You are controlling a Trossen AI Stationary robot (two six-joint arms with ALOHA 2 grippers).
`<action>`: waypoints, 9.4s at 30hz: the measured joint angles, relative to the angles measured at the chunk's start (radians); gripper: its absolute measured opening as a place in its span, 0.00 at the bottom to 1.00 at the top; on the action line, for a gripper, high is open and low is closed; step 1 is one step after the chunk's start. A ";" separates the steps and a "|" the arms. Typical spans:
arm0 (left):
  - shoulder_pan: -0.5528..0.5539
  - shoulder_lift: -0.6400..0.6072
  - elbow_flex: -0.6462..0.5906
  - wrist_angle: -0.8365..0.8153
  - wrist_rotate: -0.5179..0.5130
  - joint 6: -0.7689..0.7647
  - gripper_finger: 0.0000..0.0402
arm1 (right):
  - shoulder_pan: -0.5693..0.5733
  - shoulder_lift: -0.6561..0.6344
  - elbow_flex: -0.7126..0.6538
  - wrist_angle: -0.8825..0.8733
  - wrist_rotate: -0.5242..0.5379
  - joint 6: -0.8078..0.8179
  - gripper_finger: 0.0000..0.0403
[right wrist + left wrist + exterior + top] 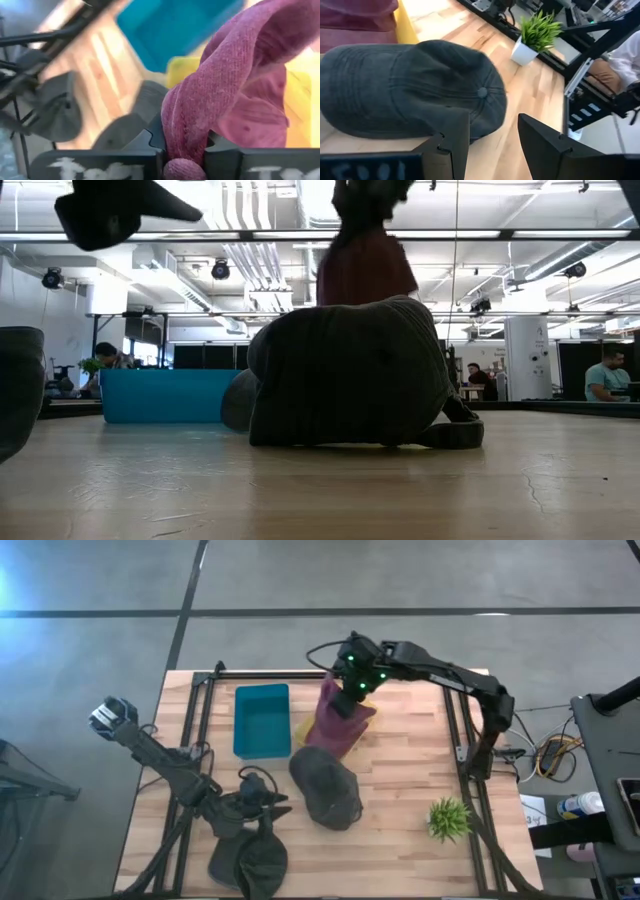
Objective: Pick & Place hat
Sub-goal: Put the dark red cap into the yellow bin, then adjust the yellow bin, then put the top black cap into the blue bin
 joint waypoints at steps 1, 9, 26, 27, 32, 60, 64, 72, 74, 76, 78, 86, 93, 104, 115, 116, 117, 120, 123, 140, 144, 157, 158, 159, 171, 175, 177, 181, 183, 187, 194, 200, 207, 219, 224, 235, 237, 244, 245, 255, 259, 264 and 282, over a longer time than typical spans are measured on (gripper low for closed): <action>0.000 0.000 -0.006 0.001 -0.001 0.000 0.40 | -0.008 0.013 -0.013 0.004 -0.002 -0.001 0.05; 0.004 -0.005 -0.040 0.000 -0.025 0.000 0.40 | -0.025 0.062 -0.100 0.086 -0.061 -0.002 0.05; 0.022 -0.005 -0.051 0.001 -0.024 0.000 0.40 | -0.012 0.057 -0.144 0.193 -0.246 0.109 0.05; 0.022 -0.005 -0.050 0.001 -0.024 -0.003 0.40 | -0.012 0.057 -0.144 0.193 -0.246 0.110 0.05; 0.022 -0.005 -0.051 0.001 -0.023 -0.017 0.40 | -0.012 0.057 -0.144 0.207 -0.249 0.117 0.06; 0.033 -0.006 -0.054 0.000 -0.022 -0.026 0.40 | -0.116 0.060 -0.384 0.340 -0.129 -0.030 0.19; 0.035 -0.006 -0.054 0.000 -0.022 -0.026 0.40 | -0.130 0.059 -0.417 0.340 -0.112 -0.041 0.32; 0.052 -0.007 -0.054 -0.001 -0.022 -0.036 0.40 | -0.133 0.058 -0.436 0.339 0.048 -0.167 0.47; 0.057 -0.008 -0.054 -0.001 -0.022 -0.047 0.40 | -0.133 0.058 -0.419 0.340 0.049 -0.182 0.49; 0.059 -0.008 -0.054 -0.001 -0.022 -0.050 0.40 | -0.132 0.056 -0.402 0.339 0.049 -0.198 0.51; 0.063 -0.008 -0.054 -0.001 -0.022 -0.050 0.40 | -0.132 0.056 -0.388 0.331 0.049 -0.214 0.53; 0.070 -0.008 -0.054 -0.012 0.015 -0.049 0.40 | -0.132 0.012 -0.348 0.279 0.050 -0.370 0.66; 0.092 -0.010 -0.054 -0.014 0.040 -0.050 0.40 | -0.128 -0.109 -0.362 0.074 0.142 -0.578 0.71; 0.138 -0.010 -0.054 -0.014 0.072 -0.045 0.40 | -0.123 -0.182 -0.582 0.032 0.313 -0.586 0.64; 0.145 -0.010 -0.054 -0.014 0.098 -0.050 0.40 | -0.117 -0.164 -0.686 0.286 0.306 -0.537 0.57; 0.145 -0.010 -0.054 -0.014 0.098 -0.050 0.40 | -0.117 -0.164 -0.690 0.301 0.305 -0.538 0.57; 0.146 -0.010 -0.054 -0.014 0.098 -0.050 0.40 | -0.117 -0.164 -0.696 0.315 0.304 -0.538 0.57; 0.151 -0.010 -0.054 -0.015 0.099 -0.050 0.40 | -0.117 -0.164 -0.733 0.346 0.302 -0.531 0.57; 0.157 -0.010 -0.054 -0.015 0.101 -0.046 0.40 | -0.117 -0.164 -0.786 0.416 0.304 -0.504 0.57; 0.177 -0.010 -0.054 -0.015 0.126 -0.043 0.40 | -0.117 -0.212 -0.763 0.316 0.379 -0.515 0.57; 0.176 -0.010 -0.054 -0.015 0.129 -0.043 0.40 | -0.118 -0.230 -0.750 0.316 0.489 -0.567 0.57; 0.176 -0.010 -0.054 -0.023 0.172 -0.027 0.40 | -0.199 -0.227 -0.822 0.319 0.502 -0.343 0.57; 0.176 -0.010 -0.054 -0.025 0.172 -0.022 0.40 | -0.210 -0.222 -0.830 0.333 0.484 -0.342 0.56; 0.176 -0.010 -0.054 -0.024 0.172 -0.017 0.40 | -0.218 -0.216 -0.834 0.345 0.460 -0.341 0.56; 0.177 -0.010 -0.054 -0.025 0.176 -0.040 0.40 | -0.255 -0.087 -0.822 0.406 0.384 -0.408 0.46; 0.177 -0.010 -0.054 -0.022 0.176 -0.065 0.40 | -0.257 -0.066 -0.808 0.424 0.423 -0.514 0.31; 0.177 -0.010 -0.054 -0.022 0.176 -0.080 0.40 | -0.260 -0.060 -0.802 0.430 0.473 -0.549 0.24; 0.179 -0.010 -0.054 -0.021 0.170 -0.095 0.40 | -0.286 -0.058 -0.786 0.450 0.491 -0.627 0.08; 0.184 -0.010 -0.052 -0.018 0.150 -0.095 0.40 | -0.297 -0.058 -0.775 0.462 0.489 -0.699 0.04; 0.197 -0.010 -0.042 -0.003 0.121 -0.096 0.40 | -0.297 -0.059 -0.756 0.475 0.498 -0.912 0.05; 0.205 -0.010 -0.037 -0.003 0.116 -0.090 0.40 | -0.286 -0.059 -0.747 0.475 0.518 -1.148 0.05; 0.212 -0.010 -0.037 -0.003 0.116 -0.090 0.40 | -0.280 -0.057 -0.749 0.546 0.535 -1.279 0.05; 0.215 -0.010 -0.037 -0.003 0.116 -0.089 0.40 | -0.273 -0.019 -0.744 0.578 0.584 -1.353 0.17; 0.216 -0.010 -0.037 -0.002 0.117 -0.069 0.40 | -0.260 -0.068 -0.680 0.603 0.702 -1.323 0.48; 0.221 -0.010 -0.037 0.010 0.163 -0.068 0.40 | -0.245 -0.132 -0.641 0.532 0.700 -1.246 0.50; 0.290 -0.010 -0.033 0.068 0.216 -0.071 0.40 | -0.099 -0.346 -0.656 0.373 0.628 -0.573 0.50; 0.318 -0.010 -0.034 0.098 0.237 -0.070 0.40 | -0.041 -0.385 -0.675 0.356 0.573 -0.471 0.50; 0.462 -0.009 -0.036 0.217 0.545 0.013 0.40 | 0.223 -0.541 -0.756 0.239 0.545 -0.182 0.50; 0.476 -0.008 -0.036 0.218 0.556 0.019 0.40 | 0.260 -0.564 -0.772 0.234 0.548 -0.120 0.50; 0.504 0.006 -0.037 0.230 0.560 0.143 0.40 | 0.622 -0.580 -1.022 0.450 0.649 0.478 0.50; 0.504 0.069 -0.038 0.312 0.588 0.140 0.40 | 0.693 -0.513 -1.094 0.543 0.677 0.614 0.50; 0.507 0.209 -0.012 0.353 0.597 0.111 0.40 | 0.722 -0.399 -1.121 0.544 0.680 0.684 0.50; 0.586 0.355 0.075 0.358 0.748 0.225 0.40 | 0.779 -0.217 -1.114 0.556 0.623 0.663 0.50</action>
